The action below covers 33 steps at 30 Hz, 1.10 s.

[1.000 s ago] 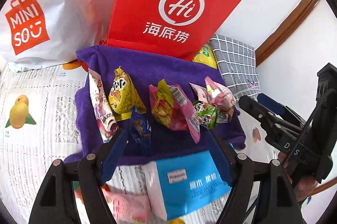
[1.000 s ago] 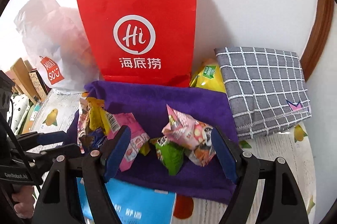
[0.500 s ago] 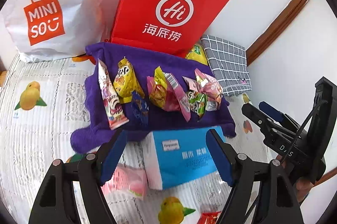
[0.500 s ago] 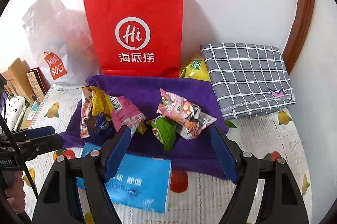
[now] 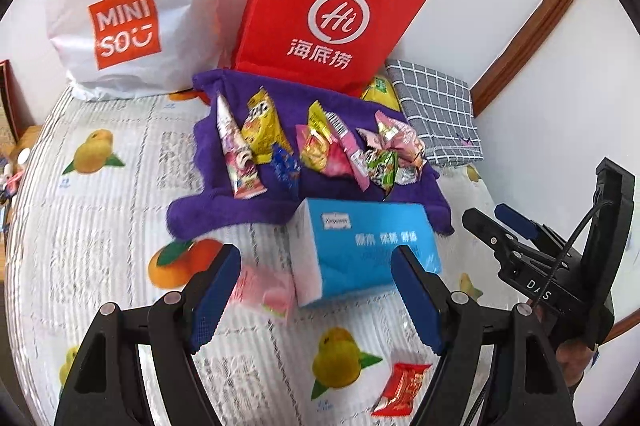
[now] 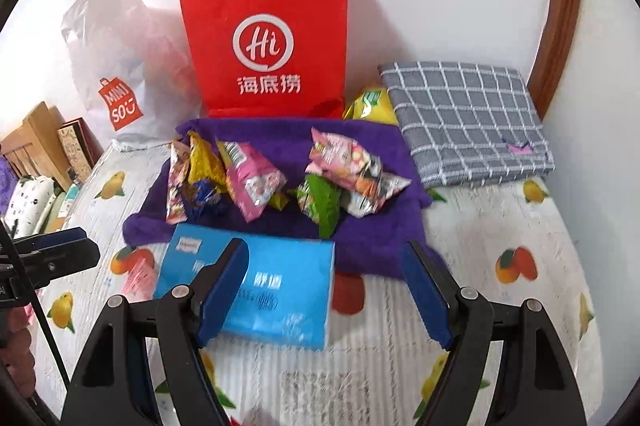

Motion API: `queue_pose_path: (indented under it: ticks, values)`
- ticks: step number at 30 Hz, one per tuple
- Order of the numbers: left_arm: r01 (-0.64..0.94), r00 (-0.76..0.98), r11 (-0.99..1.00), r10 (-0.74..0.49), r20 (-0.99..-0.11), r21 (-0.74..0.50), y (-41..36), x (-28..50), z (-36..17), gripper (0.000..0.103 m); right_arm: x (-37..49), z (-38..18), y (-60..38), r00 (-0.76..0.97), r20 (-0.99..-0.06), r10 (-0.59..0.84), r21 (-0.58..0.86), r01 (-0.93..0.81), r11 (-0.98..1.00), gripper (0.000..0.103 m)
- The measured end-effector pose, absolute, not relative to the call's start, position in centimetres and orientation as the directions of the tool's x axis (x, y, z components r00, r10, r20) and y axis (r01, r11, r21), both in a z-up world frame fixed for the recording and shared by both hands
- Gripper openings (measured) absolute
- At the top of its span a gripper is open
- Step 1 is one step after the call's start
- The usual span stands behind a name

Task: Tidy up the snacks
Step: 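Withdraw both grippers from the towel toward the snacks beside the tissue pack, then grasp the red wrapped packet with the right gripper while the left grasps the pink peach packet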

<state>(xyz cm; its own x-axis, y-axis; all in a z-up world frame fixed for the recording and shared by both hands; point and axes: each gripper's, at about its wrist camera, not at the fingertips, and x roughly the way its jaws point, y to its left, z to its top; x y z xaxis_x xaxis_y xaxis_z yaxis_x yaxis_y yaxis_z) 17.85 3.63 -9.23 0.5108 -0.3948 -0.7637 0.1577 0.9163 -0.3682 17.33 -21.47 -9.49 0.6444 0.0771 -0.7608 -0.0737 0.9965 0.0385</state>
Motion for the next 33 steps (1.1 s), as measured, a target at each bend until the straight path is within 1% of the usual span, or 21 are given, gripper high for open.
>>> queue_pose_path:
  ticks: [5,9,17,33]
  values:
    - [0.141,0.519,0.917,-0.389,-0.761,-0.373,4.5,16.2,-9.2,0.076,15.8,-10.7,-21.1,0.613,-0.783,0.107,0.059,-0.099,0.993,0.075]
    - [0.139,0.522,0.918,-0.386,-0.761,-0.371,4.7,15.1,-9.2,0.076,14.3,-11.2,-20.7,0.605,-0.788,0.115,0.056,-0.116,0.992,0.075]
    - [0.136,0.522,0.920,-0.381,-0.763,-0.366,5.3,13.2,-9.4,0.076,12.2,-12.7,-20.3,0.567,-0.808,0.158,0.105,-0.125,0.987,0.075]
    - [0.117,0.515,0.920,-0.379,-0.769,-0.374,6.0,11.7,-10.3,0.075,10.2,-14.6,-19.8,0.528,-0.832,0.171,0.127,-0.118,0.985,0.075]
